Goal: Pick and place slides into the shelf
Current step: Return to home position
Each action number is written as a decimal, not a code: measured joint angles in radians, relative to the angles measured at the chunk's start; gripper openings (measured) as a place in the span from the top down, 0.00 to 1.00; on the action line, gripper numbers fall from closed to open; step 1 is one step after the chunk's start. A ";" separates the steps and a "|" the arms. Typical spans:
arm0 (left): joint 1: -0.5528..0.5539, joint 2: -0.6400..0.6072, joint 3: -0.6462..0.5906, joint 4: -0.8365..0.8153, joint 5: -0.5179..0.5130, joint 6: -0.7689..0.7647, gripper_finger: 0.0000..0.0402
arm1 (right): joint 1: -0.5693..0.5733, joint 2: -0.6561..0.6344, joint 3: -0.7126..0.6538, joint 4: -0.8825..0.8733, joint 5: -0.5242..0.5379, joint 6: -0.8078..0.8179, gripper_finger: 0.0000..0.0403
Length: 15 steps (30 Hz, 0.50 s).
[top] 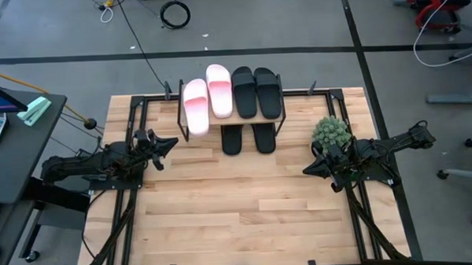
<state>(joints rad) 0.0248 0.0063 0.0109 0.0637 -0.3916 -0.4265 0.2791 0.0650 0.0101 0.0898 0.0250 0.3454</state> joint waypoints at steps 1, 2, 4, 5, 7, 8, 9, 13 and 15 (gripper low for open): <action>0.000 0.000 0.000 0.000 0.000 0.001 0.93 | 0.000 0.000 0.000 0.000 0.000 0.000 0.97; 0.000 0.000 0.000 0.000 0.000 0.001 0.93 | 0.000 0.000 0.000 0.000 0.000 0.000 0.97; 0.000 0.000 0.000 0.000 0.000 0.000 0.92 | 0.000 0.000 0.000 0.000 0.000 0.000 0.97; 0.000 0.000 0.000 0.000 0.000 0.000 0.92 | 0.000 0.000 0.000 0.000 0.000 0.000 0.97; 0.000 0.000 0.000 0.000 0.000 0.000 0.91 | 0.000 0.000 0.000 0.000 0.000 0.000 0.97; 0.000 0.000 0.000 0.000 0.000 0.000 0.91 | 0.000 0.000 0.000 0.000 0.000 0.000 0.97; 0.000 0.000 0.000 0.000 0.000 0.000 0.91 | 0.000 0.000 0.000 0.000 0.000 0.000 0.97; 0.000 0.000 0.000 0.000 0.000 0.000 0.93 | 0.000 0.000 0.000 0.000 0.000 0.000 0.97; 0.000 0.000 0.000 0.000 0.000 0.001 0.94 | 0.000 0.000 0.000 0.000 0.000 0.000 0.97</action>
<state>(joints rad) 0.0247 0.0063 0.0109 0.0638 -0.3916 -0.4259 0.2794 0.0650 0.0101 0.0897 0.0250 0.3454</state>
